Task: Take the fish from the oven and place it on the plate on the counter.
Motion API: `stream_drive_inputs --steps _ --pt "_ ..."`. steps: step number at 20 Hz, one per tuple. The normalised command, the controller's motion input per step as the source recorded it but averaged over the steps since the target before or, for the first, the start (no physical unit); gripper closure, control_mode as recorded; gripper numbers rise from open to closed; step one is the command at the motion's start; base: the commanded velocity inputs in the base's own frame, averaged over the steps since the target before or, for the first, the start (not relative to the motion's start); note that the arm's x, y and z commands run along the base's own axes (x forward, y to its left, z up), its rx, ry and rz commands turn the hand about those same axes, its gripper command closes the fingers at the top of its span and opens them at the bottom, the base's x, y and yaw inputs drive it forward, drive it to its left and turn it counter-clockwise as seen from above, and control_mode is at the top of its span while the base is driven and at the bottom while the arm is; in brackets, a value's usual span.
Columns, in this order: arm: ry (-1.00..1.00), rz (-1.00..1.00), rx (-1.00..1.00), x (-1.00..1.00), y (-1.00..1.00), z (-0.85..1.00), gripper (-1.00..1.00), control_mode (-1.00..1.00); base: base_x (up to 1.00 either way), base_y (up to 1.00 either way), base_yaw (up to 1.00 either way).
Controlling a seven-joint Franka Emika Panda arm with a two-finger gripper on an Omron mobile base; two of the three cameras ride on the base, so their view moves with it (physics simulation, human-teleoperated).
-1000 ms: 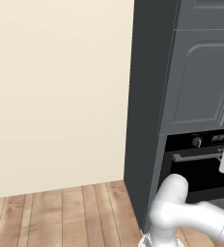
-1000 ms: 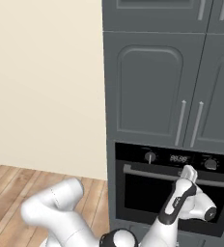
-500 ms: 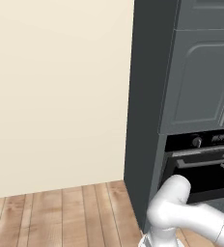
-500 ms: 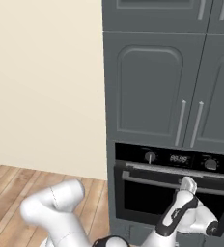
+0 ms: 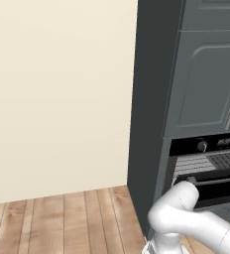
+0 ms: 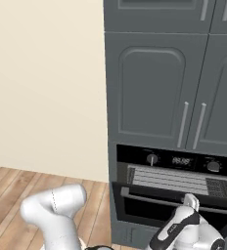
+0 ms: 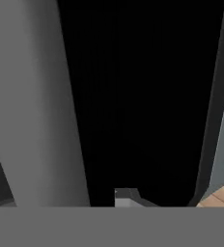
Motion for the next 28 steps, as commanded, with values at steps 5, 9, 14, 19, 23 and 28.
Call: stream_drive_inputs --steps 5,9,14,19,23,28 --pt "0.13 0.00 -0.06 -0.79 -0.24 -1.00 1.00 -1.00 0.00 0.00 0.00" --pt "0.12 0.00 -0.05 -0.81 -0.26 -1.00 1.00 -1.00 0.00 0.00 0.00" --pt "0.12 0.00 -0.05 -0.80 -0.26 -1.00 1.00 -1.00 0.00 0.00 0.00" --pt "0.11 0.00 -0.04 -0.71 -0.32 -0.93 1.00 -1.00 0.00 0.00 0.00" --pt "0.08 0.00 -0.03 -0.58 -0.24 -0.66 1.00 -1.00 0.00 0.00 0.00" --pt "0.03 -0.01 0.00 -0.04 0.00 -0.02 -1.00 -1.00 0.00 0.00 0.00"
